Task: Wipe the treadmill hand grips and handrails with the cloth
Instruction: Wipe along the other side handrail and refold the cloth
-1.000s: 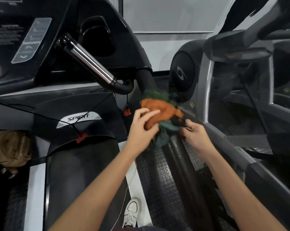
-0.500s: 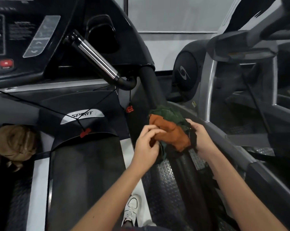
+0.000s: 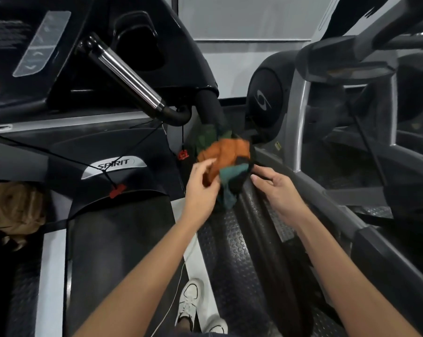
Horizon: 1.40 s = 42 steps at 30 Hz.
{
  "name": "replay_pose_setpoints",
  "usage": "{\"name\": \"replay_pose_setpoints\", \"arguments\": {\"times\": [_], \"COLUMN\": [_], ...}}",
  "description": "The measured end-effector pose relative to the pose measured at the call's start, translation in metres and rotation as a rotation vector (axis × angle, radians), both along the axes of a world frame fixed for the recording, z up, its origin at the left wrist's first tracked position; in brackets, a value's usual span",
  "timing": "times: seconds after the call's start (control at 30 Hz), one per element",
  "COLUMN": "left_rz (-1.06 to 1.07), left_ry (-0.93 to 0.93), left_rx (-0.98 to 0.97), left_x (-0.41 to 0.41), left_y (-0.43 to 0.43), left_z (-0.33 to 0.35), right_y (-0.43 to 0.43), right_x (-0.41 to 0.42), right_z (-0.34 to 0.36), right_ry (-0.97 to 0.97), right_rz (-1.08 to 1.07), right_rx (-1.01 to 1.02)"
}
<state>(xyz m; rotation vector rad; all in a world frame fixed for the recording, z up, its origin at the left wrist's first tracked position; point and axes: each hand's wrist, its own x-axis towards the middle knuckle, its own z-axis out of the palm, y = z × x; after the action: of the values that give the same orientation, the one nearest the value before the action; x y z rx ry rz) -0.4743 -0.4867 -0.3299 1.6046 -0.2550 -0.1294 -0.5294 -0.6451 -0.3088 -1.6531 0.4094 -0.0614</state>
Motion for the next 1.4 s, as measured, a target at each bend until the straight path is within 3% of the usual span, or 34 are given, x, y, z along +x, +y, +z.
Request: {"name": "replay_pose_setpoints", "arguments": {"times": [0.2,0.27,0.4,0.5,0.73,0.93,1.07,1.17,1.3,1.4], "left_rz": [-0.063,-0.066,-0.015,-0.031,-0.149,-0.119,-0.01,-0.072,-0.361,-0.4], "left_ry": [0.129,0.184,0.498,0.825,1.067,0.59,0.26,0.021,-0.076,0.016], "left_rx": [-0.105,-0.219,-0.403,-0.349,-0.318,-0.384,-0.151,0.101,0.378,0.288], "left_x": [-0.024,-0.01,0.019,0.026,-0.023,-0.036,-0.009,0.01,0.015,0.012], "left_y": [-0.001,-0.007,-0.023,-0.028,-0.02,0.002,-0.001,-0.005,-0.005,0.01], "left_z": [-0.018,-0.01,-0.003,-0.01,-0.022,-0.013,0.014,0.041,0.062,0.056], "right_y": [0.002,0.001,-0.001,-0.001,-0.001,-0.001,-0.012,-0.031,-0.036,-0.022], "right_x": [0.0,0.0,-0.001,-0.002,-0.003,-0.003,-0.001,-0.001,0.004,0.005], "right_z": [0.0,0.0,-0.001,0.0,0.0,0.001,0.019,0.034,0.05,0.052], "right_ry": [0.009,-0.002,0.0,0.003,-0.008,-0.011,-0.035,-0.059,-0.13,-0.086], "right_rz": [-0.017,-0.015,0.003,0.004,-0.001,-0.008,-0.143,-0.212,-0.221,0.111], "right_rx": [0.014,0.046,0.001,0.003,0.066,0.04,0.264,0.255,0.143,-0.06]}}
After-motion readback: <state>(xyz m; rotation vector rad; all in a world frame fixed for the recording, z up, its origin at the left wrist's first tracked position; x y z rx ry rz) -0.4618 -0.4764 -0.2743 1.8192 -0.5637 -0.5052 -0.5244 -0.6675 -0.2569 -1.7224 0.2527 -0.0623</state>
